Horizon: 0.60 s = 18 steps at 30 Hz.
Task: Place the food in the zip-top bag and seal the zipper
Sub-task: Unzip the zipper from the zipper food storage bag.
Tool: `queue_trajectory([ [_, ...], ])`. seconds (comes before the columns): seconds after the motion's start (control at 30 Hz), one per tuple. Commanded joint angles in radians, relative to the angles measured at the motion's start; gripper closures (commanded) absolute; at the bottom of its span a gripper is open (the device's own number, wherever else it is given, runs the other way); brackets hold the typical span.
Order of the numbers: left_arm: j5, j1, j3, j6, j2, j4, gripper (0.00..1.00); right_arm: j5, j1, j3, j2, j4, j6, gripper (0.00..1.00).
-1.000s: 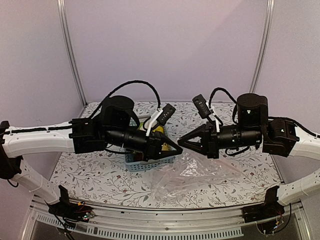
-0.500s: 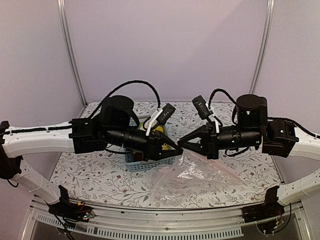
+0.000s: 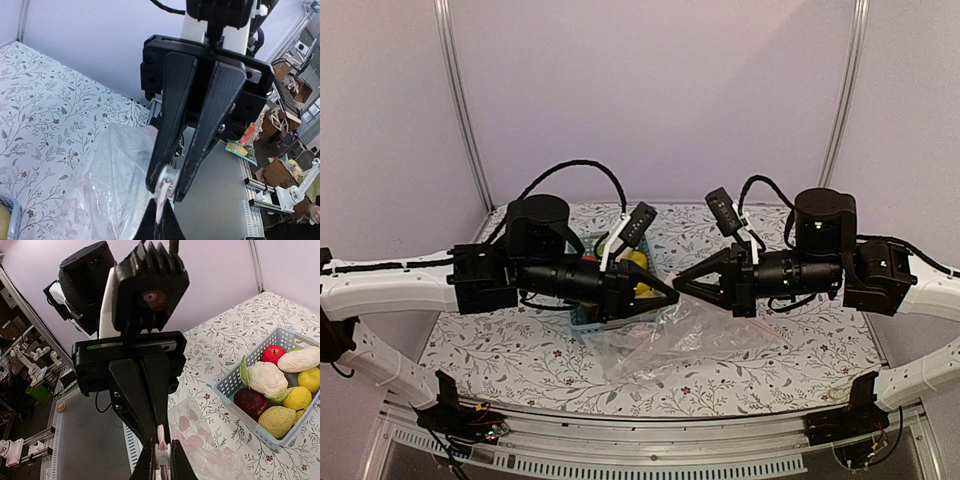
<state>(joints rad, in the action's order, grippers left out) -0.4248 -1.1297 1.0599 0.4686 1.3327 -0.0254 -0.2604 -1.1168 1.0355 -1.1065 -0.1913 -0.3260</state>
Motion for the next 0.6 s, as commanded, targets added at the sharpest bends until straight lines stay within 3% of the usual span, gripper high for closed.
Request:
queue_trajectory([
  [0.0,0.036,0.051,-0.039,0.036,-0.061,-0.038,1.0,0.033,0.005,-0.023,0.048,-0.053,-0.008,1.0],
  [0.57,0.077,0.129,-0.066,0.079,-0.088,0.009,1.0,0.044,0.005,-0.031,0.068,-0.078,-0.012,1.0],
])
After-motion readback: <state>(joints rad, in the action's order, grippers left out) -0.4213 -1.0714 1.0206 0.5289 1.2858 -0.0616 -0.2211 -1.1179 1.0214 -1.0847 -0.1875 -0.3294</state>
